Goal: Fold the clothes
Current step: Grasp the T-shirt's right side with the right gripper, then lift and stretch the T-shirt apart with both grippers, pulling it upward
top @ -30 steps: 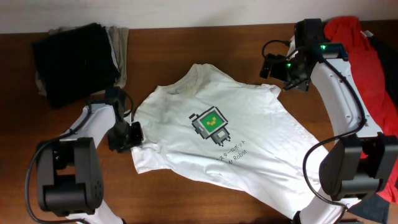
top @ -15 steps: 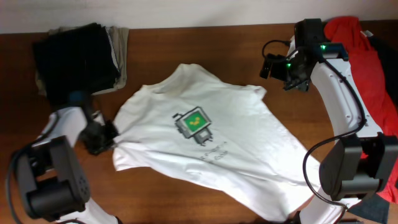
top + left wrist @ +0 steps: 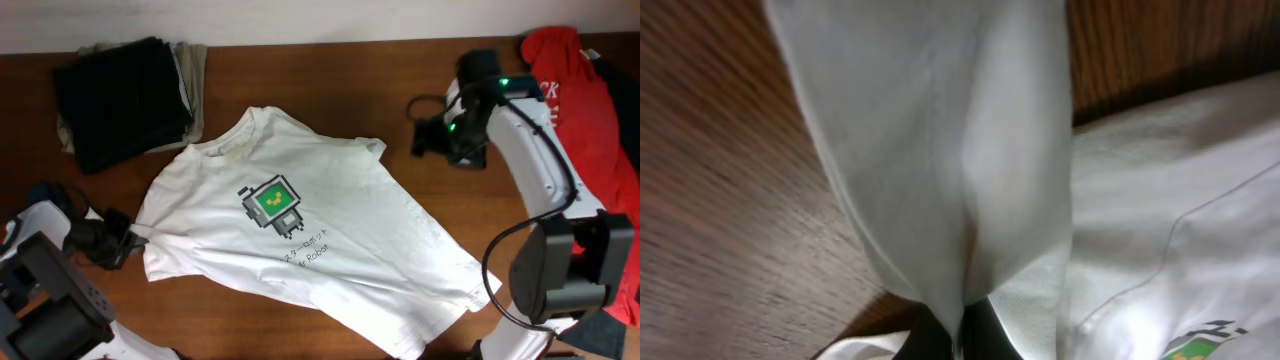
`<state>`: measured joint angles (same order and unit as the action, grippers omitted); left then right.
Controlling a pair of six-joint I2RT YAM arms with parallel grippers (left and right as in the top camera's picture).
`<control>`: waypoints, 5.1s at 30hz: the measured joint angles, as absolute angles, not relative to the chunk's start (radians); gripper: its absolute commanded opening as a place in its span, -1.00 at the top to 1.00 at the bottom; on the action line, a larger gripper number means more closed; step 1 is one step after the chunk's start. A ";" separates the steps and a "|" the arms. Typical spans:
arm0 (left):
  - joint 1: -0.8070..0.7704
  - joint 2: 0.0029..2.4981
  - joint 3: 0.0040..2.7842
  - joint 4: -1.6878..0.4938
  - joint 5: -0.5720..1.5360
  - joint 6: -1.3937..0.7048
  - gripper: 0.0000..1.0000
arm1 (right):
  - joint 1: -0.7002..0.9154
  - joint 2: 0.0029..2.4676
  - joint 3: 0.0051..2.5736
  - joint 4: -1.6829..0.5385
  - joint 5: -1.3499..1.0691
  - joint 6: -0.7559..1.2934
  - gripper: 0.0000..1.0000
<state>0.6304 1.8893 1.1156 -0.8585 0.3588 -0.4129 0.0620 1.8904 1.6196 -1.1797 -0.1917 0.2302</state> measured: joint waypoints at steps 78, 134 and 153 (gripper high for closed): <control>0.220 1.890 1.114 -0.766 0.321 -0.433 0.99 | 0.112 1.761 0.961 -0.791 -0.270 0.362 0.92; -0.035 2.609 2.415 -0.975 0.197 -0.429 0.99 | 0.085 2.380 2.248 -1.200 0.101 0.308 0.92; -0.040 2.476 2.418 -1.151 0.234 -0.431 0.99 | -0.171 2.382 2.248 -1.212 -0.001 0.236 0.93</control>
<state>-0.0399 2.4756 2.4180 -1.1507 0.2344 -0.4313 -0.1707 2.3817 2.2478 -1.2121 -0.0010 0.2363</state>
